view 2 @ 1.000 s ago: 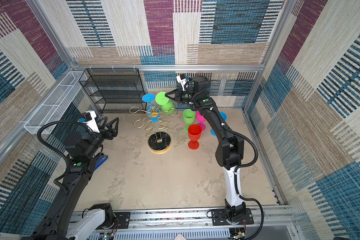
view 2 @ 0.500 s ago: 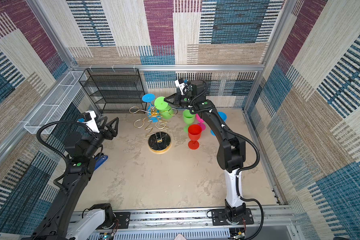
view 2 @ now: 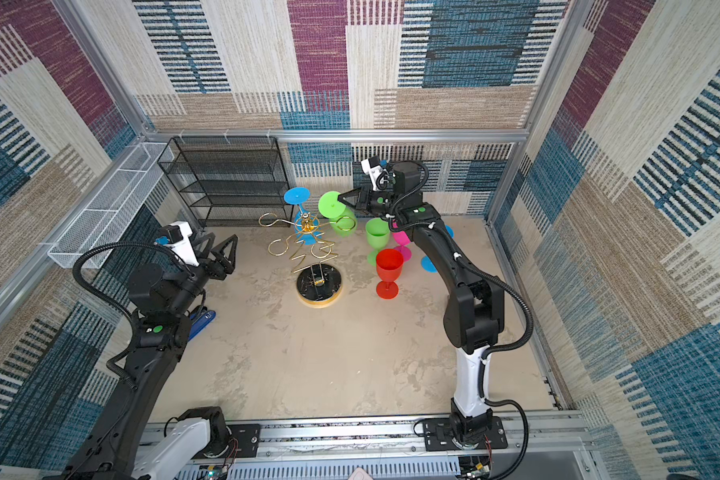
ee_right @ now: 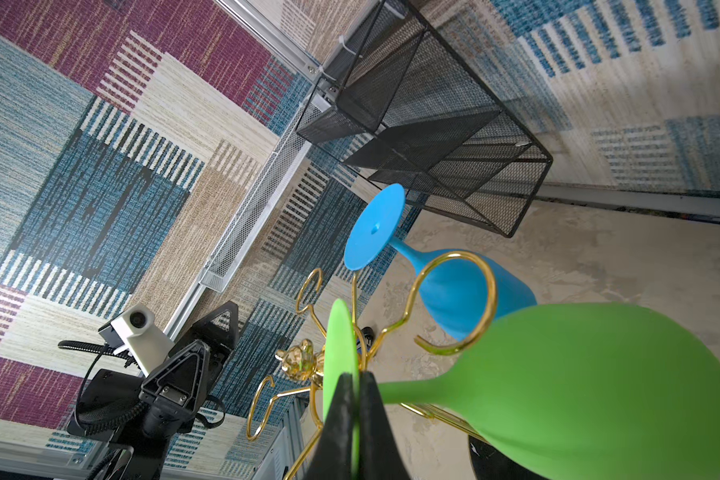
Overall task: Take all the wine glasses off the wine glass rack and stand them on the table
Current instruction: 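Pull the green glass off its rack hook with the right gripper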
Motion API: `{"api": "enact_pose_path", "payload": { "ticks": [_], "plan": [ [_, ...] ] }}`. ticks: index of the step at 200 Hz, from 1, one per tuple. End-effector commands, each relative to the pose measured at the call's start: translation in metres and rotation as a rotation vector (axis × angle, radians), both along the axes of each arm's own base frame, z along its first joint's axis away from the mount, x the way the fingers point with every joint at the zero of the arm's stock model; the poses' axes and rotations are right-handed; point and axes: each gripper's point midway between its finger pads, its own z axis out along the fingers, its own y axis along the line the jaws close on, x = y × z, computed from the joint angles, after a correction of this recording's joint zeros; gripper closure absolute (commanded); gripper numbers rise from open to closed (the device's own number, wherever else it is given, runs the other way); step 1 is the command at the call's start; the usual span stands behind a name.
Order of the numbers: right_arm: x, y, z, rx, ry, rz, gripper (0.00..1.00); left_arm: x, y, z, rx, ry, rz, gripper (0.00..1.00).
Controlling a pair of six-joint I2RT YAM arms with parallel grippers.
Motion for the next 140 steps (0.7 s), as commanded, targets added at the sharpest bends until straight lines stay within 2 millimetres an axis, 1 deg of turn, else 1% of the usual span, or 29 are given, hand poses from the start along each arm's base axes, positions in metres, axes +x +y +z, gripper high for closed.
{"api": "enact_pose_path", "payload": {
  "ticks": [1, 44, 61, 70, 84, 98, 100, 121, 140],
  "plan": [
    [0.000, -0.007, 0.018, 0.022, -0.062, -0.020, 1.00, -0.002, 0.000, 0.010, -0.003, -0.041, -0.001, 0.25],
    [0.001, -0.030, 0.030, 0.028, -0.089, -0.071, 1.00, -0.002, 0.000, 0.010, -0.007, -0.037, -0.004, 0.25],
    [0.000, -0.040, 0.038, 0.021, -0.119, -0.102, 1.00, -0.002, -0.005, 0.010, -0.001, -0.021, -0.031, 0.25],
    [-0.002, -0.044, 0.042, 0.016, -0.135, -0.118, 1.00, -0.004, -0.008, 0.014, 0.000, -0.020, -0.053, 0.26],
    [-0.007, -0.049, 0.052, 0.003, -0.167, -0.139, 1.00, -0.008, -0.018, 0.019, 0.010, -0.023, -0.113, 0.27],
    [-0.014, -0.053, 0.063, -0.008, -0.211, -0.160, 1.00, -0.013, -0.030, 0.027, 0.010, -0.028, -0.197, 0.28],
    [-0.016, -0.054, 0.066, -0.009, -0.218, -0.164, 1.00, -0.015, -0.035, 0.028, 0.010, -0.027, -0.229, 0.28],
    [-0.029, -0.064, 0.083, -0.034, -0.284, -0.211, 1.00, -0.022, -0.058, 0.041, -0.040, -0.019, -0.397, 0.30],
    [-0.044, -0.071, 0.099, -0.061, -0.348, -0.234, 1.00, -0.028, -0.073, 0.056, -0.086, -0.017, -0.524, 0.33]
  ]
}}
